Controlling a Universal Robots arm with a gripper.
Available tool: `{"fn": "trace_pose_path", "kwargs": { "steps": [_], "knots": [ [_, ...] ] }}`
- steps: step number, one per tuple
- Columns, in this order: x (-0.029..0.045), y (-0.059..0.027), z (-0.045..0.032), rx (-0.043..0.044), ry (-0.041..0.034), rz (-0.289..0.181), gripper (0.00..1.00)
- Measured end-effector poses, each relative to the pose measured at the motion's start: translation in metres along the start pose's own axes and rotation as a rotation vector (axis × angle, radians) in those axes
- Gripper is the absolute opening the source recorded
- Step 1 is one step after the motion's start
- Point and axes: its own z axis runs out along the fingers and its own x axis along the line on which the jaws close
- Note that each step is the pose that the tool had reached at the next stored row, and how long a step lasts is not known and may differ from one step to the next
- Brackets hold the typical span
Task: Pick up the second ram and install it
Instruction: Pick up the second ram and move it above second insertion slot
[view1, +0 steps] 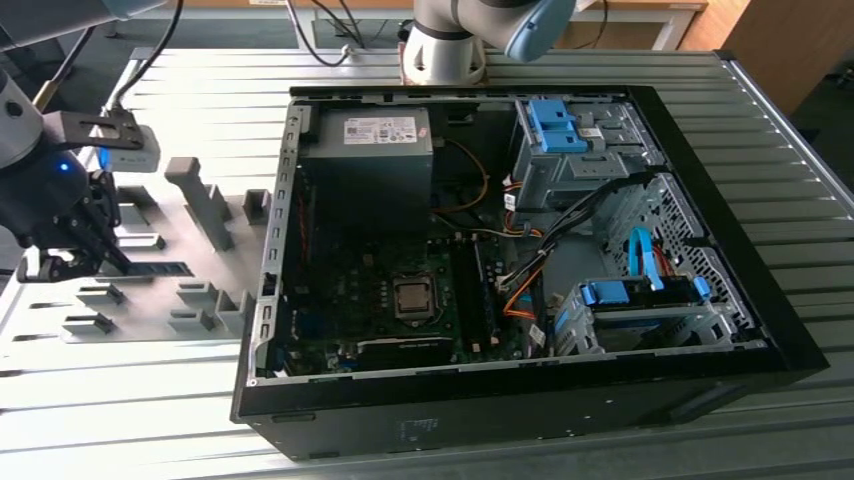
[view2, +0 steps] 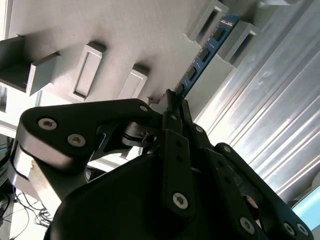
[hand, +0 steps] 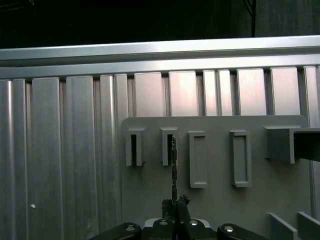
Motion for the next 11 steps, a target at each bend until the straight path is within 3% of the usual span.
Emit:
{"fn": "trace_pose_path", "kwargs": {
  "steps": [11],
  "knots": [
    [-0.0001,0.0001,-0.0055,0.0,-0.0001,0.0,0.14]
  ]
}}
